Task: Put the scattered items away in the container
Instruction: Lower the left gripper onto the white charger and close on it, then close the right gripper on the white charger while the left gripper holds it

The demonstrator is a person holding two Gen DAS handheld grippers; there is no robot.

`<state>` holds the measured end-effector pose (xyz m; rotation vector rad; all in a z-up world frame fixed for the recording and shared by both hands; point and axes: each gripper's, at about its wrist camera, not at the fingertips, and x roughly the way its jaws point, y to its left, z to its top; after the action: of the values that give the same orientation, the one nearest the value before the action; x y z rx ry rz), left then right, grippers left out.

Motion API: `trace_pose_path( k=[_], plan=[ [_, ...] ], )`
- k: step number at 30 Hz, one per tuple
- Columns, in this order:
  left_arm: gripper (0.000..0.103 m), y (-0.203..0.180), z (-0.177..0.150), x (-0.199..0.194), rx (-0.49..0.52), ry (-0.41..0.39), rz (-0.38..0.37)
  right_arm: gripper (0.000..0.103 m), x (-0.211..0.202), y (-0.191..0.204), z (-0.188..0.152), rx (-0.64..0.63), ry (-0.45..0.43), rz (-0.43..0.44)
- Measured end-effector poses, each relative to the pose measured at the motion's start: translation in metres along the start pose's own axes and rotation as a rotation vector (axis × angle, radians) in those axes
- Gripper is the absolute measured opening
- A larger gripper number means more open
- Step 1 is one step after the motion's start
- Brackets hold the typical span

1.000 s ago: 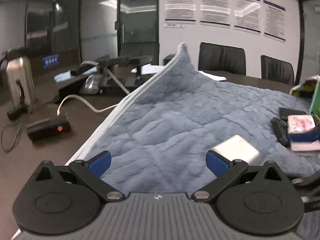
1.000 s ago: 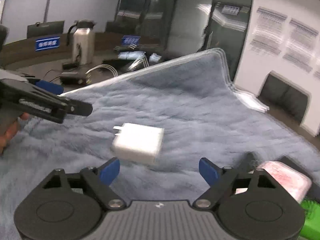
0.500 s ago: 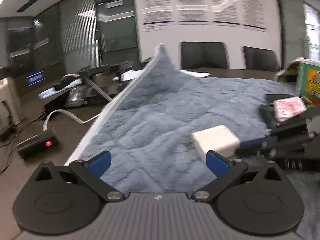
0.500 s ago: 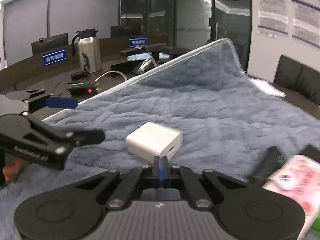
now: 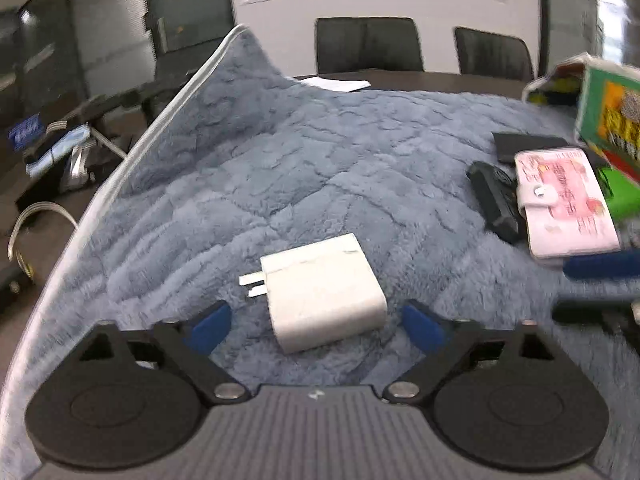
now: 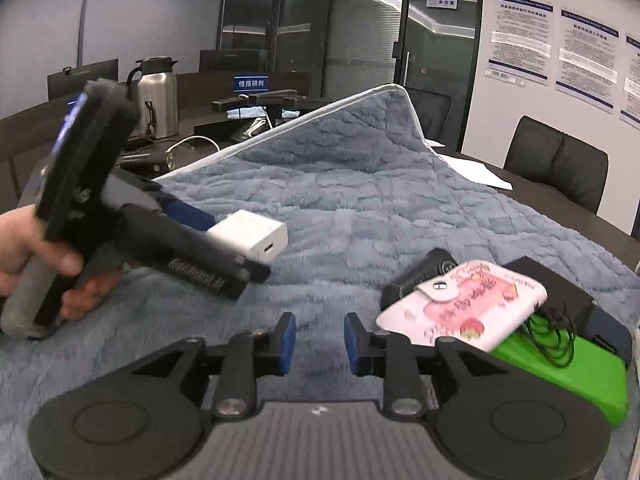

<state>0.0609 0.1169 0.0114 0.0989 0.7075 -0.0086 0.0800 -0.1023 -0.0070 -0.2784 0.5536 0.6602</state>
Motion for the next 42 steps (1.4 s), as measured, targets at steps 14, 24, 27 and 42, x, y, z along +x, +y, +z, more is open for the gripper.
trace_pose_path(
  k=[14,24,27,42],
  plan=[
    [0.055,-0.017,-0.028,-0.06,0.156,-0.136,-0.337,0.058,-0.064,-0.035,-0.05,-0.13,-0.105,0.152],
    [0.056,-0.071,-0.07,-0.09,0.62,-0.188,-0.927,0.059,-0.115,-0.033,-0.092,-0.38,-0.034,0.414],
    [0.062,-0.06,-0.068,-0.088,0.625,-0.171,-0.956,0.059,-0.106,-0.021,-0.092,-0.465,-0.008,0.435],
    [0.056,-0.062,-0.075,-0.101,0.645,-0.109,-0.902,0.062,-0.092,-0.01,-0.067,-0.58,0.075,0.537]
  ],
)
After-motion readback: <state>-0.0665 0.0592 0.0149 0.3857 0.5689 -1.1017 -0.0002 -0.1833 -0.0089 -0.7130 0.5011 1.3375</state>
